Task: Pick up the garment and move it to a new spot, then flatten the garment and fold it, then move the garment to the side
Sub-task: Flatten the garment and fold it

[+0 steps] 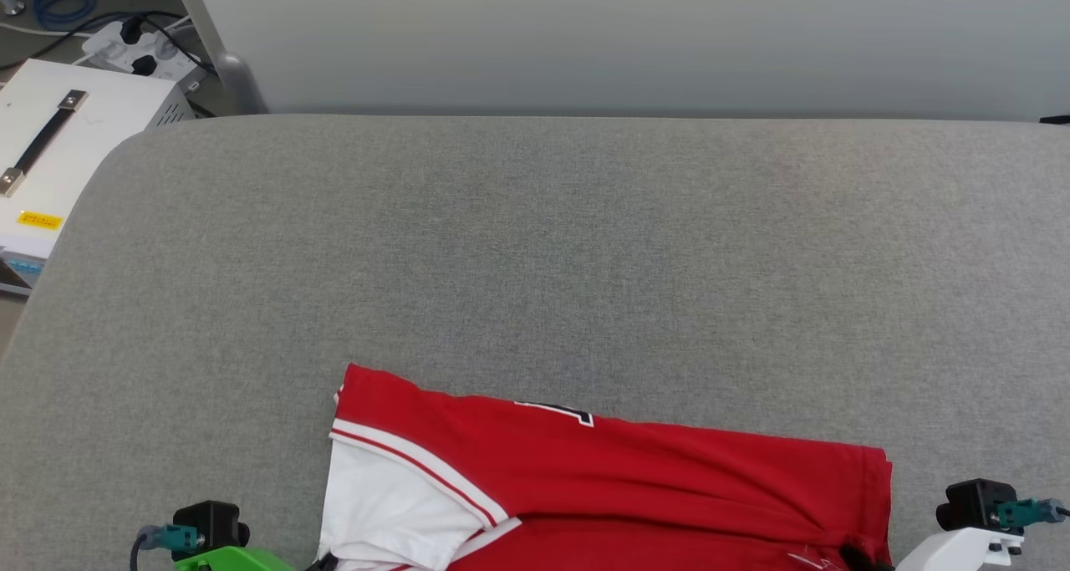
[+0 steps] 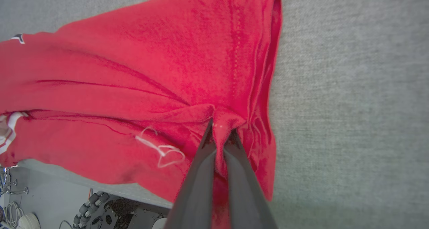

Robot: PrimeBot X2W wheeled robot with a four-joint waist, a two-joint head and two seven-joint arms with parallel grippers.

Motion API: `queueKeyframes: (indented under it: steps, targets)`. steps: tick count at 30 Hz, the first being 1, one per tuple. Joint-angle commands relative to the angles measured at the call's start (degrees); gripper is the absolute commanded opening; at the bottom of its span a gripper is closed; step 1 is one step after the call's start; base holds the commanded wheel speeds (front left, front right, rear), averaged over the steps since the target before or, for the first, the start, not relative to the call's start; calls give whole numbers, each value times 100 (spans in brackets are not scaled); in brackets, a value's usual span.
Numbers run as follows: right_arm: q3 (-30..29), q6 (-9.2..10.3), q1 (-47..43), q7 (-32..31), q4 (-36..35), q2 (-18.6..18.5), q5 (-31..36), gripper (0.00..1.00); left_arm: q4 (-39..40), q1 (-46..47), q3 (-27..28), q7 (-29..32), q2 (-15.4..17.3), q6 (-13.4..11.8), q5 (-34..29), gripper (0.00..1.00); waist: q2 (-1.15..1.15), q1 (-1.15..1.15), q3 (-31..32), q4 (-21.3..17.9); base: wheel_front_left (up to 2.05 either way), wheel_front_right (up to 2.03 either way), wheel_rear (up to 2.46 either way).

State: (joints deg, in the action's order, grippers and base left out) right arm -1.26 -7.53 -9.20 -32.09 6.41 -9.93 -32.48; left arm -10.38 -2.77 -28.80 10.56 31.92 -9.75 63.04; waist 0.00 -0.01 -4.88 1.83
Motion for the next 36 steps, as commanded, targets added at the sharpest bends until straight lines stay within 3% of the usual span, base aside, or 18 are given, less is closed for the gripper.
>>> queueKeyframes:
  steps: [1, 2, 3, 4, 8, 13, 20, 26, 36]
  targets:
    - [19, 4, -135, 73, 83, 67, 72, 86, -119, -40, -44, 17, -76, 57, 48, 0, 0, 1, 21, -7, 0, 0, 0]
    - [25, 4, -148, 136, 91, 96, 103, 100, -173, -20, -58, 17, -107, 81, 53, 31, 0, 1, 32, -9, 0, 0, 0]
    - [46, 4, -160, 205, 93, 124, 134, 100, -230, 5, -71, 6, -143, 116, 59, 73, 0, 1, 58, -11, 0, 0, 0]
    - [57, 4, -168, 282, 77, 143, 151, 100, -268, 26, -77, -8, -170, 142, 62, 100, 0, 1, 72, -11, 0, 0, 0]
    - [56, 4, -148, 674, -103, 130, 225, 100, -302, 134, -81, -132, -177, 288, -7, 100, 0, 1, 158, -19, 0, 0, 0]
    - [-9, 4, -159, 790, -523, 30, 371, 100, -55, 323, 13, -577, -17, 282, -374, 100, 0, 1, 268, -13, 0, 0, 0]
    - [-476, 4, -291, 336, -1075, -54, 473, 100, 496, 468, 105, -1351, -34, 63, -934, 100, 0, 1, 365, 3, 0, 0, 0]
    - [-922, 4, -422, -274, -1214, -126, 506, 100, 854, 525, 155, -2093, -247, -156, -1370, 100, 0, 1, 380, 60, 0, 0, 0]
    - [-862, 4, -393, -594, -1030, 134, 441, 100, 1254, 630, 258, -2530, -530, -473, -2312, 100, 0, 1, 138, 323, 0, 0, 0]
